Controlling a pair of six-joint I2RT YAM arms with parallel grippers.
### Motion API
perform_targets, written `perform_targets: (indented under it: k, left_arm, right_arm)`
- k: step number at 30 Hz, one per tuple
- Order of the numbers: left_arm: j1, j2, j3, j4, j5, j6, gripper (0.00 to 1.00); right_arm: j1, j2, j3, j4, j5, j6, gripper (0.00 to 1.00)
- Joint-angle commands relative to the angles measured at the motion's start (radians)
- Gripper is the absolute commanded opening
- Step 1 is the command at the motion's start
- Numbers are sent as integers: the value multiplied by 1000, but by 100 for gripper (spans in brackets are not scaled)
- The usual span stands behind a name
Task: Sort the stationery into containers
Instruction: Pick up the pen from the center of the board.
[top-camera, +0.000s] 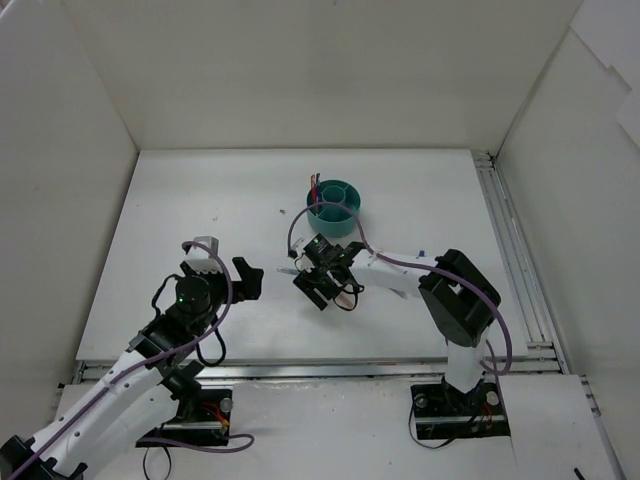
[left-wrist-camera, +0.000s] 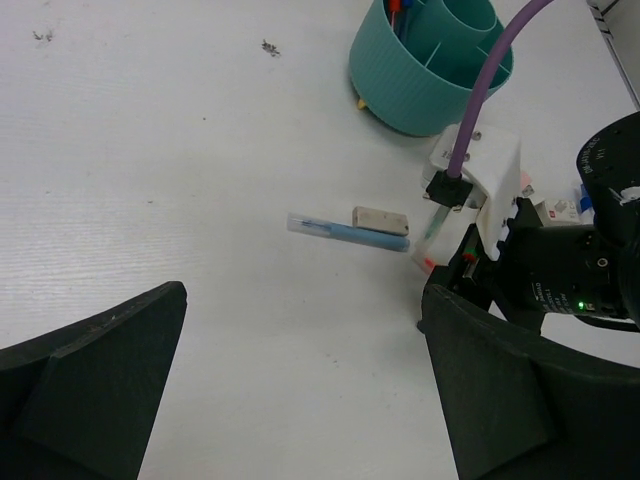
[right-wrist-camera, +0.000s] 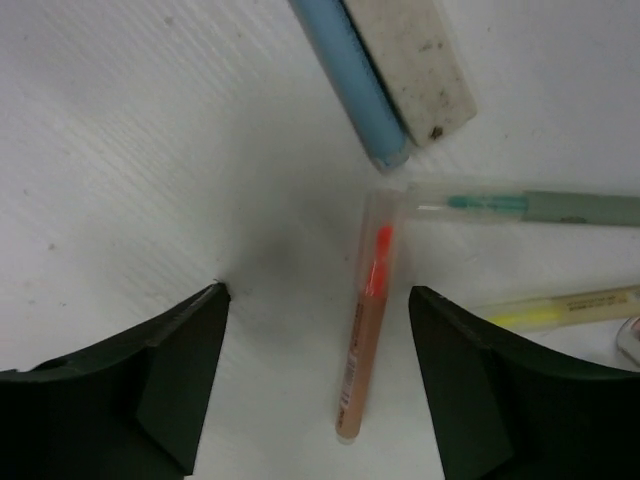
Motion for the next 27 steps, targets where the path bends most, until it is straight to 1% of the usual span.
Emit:
perform_targets:
  k: [1, 2, 4, 5, 7, 8, 10, 12, 14, 16, 17, 19, 20, 21, 22, 23, 25, 26, 27]
  left_arm:
    - [-4, -11, 20, -12, -43, -20, 100]
    - [-4, -18, 20, -26, -47, -20, 100]
    - [-4, -26, 22, -35, -61, -20, 100]
    - [-4, -28, 22, -38, -63, -20, 100]
    - [-4, -41, 13, -32, -64, -18, 100]
    - [-4, -46, 10, -26, -61, -17, 100]
    - [-4, -49, -1, -17, -60, -17, 100]
    - [-4, -46, -4, -8, -61, -13, 100]
    - [-4, -35, 2, -1, -61, -9, 100]
    - [-4, -25, 7, 2, -64, -3, 100]
    - [-4, -12, 16, 2, -67, 0, 100]
    - [-4, 0, 22, 17, -70, 3, 100]
    - [-4, 12, 17, 31, -57, 5, 100]
    - [-4, 17, 14, 48, -47, 11, 100]
    - [-4, 31, 13, 74, -44, 13, 100]
    - [-4, 37, 11, 75, -40, 13, 100]
    - [-4, 58, 14, 118, -32, 14, 100]
    - [-4, 66, 16, 126, -33, 16, 100]
    - [-4, 74, 20, 129, -36, 19, 100]
  right_arm:
    - [-8, 2, 38, -2, -19, 14, 63]
    - [-9, 0, 32, 0, -30, 16, 50]
    - [-9, -3, 12, 4, -59, 14, 36]
    - [-12, -8, 1, 15, -78, 13, 26]
    - [-15, -15, -19, 20, -138, 13, 17]
    - [-15, -43, -31, 23, -156, 11, 10]
    - [-15, -87, -50, 34, -184, -4, 3]
    - [-17, -179, -60, 70, -161, -10, 0]
    - [-20, -280, -79, 142, -136, -27, 0]
    - [-34, -345, -106, 207, -132, -43, 0]
    - [-60, -400, -120, 353, -156, -52, 0]
    - [-119, -451, -197, 510, -214, -98, 0]
    - [-147, -486, -233, 694, -260, -133, 0]
    - [-185, -494, -295, 800, -273, -183, 0]
    - [-208, -483, -303, 934, -283, -197, 0]
    - [-231, -470, -289, 948, -324, -217, 0]
    - [-289, -399, -200, 948, -374, -233, 0]
    - [-308, -382, -176, 949, -438, -239, 0]
    - [-319, -353, -124, 951, -466, -239, 0]
